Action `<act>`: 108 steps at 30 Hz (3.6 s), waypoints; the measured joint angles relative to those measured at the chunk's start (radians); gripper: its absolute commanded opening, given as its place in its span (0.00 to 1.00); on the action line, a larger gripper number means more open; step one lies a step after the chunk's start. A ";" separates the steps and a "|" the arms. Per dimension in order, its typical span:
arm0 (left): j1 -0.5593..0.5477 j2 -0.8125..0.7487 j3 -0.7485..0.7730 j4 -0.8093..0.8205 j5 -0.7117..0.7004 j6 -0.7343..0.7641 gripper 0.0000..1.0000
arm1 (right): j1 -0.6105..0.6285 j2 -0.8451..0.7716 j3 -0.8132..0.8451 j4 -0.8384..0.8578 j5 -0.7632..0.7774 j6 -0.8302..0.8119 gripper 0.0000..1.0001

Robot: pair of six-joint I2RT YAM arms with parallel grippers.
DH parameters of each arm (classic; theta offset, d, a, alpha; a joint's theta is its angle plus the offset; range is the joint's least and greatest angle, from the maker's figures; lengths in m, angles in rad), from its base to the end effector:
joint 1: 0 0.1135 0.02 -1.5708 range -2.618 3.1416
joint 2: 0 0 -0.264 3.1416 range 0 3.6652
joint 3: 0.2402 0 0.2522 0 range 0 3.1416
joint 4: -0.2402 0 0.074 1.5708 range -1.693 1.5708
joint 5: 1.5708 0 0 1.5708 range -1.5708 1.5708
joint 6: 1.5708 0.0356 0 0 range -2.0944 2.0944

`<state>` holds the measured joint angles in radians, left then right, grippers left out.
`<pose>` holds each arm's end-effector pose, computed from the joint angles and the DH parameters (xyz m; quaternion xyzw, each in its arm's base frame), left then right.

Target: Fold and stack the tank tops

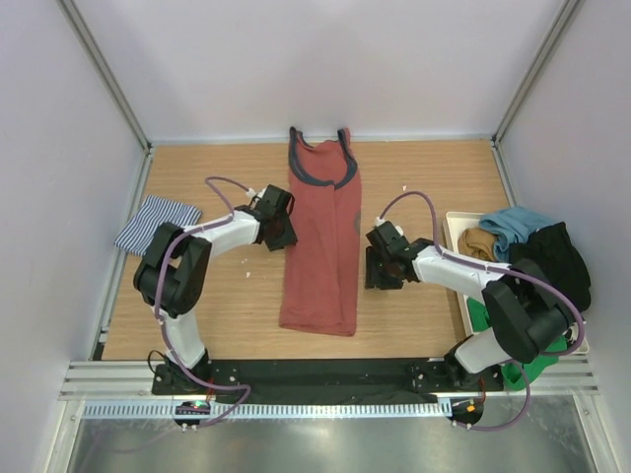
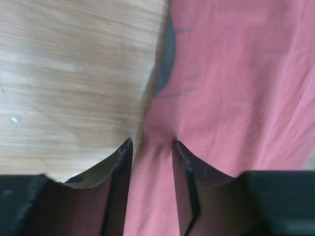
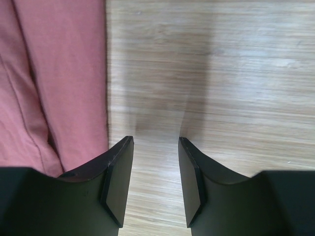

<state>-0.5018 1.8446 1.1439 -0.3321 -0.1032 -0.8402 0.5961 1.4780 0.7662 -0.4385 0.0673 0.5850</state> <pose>0.3291 -0.1764 0.1616 -0.1756 0.9467 -0.1261 0.2388 0.2206 0.1467 0.1618 0.0016 0.9774 0.0888 0.1916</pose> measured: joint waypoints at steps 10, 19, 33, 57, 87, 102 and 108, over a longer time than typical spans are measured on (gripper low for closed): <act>-0.035 -0.296 -0.231 -0.040 0.014 0.010 0.46 | 0.068 -0.105 -0.027 0.005 -0.023 0.074 0.48; -0.176 -0.469 -0.406 -0.058 0.039 -0.040 0.47 | 0.190 -0.076 -0.026 -0.005 -0.024 0.179 0.46; -0.265 -0.642 -0.601 -0.100 0.044 -0.131 0.48 | 0.431 -0.078 -0.064 -0.047 0.052 0.389 0.44; -0.382 -0.676 -0.613 -0.095 0.056 -0.227 0.33 | 0.476 -0.137 -0.148 0.005 0.094 0.491 0.01; -0.619 -0.781 -0.730 -0.087 -0.019 -0.463 0.04 | 0.498 -0.291 -0.209 -0.124 0.096 0.489 0.01; -0.668 -0.791 -0.649 -0.171 -0.057 -0.480 0.00 | 0.528 -0.311 -0.108 -0.245 0.129 0.463 0.01; -0.667 -0.785 -0.550 -0.251 -0.087 -0.459 0.00 | 0.529 -0.311 -0.005 -0.323 0.180 0.429 0.01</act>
<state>-1.1690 1.0592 0.5941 -0.5831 -0.1905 -1.2987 1.1248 1.1675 0.7616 -0.7620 0.2478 1.0142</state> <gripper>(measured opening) 0.005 0.040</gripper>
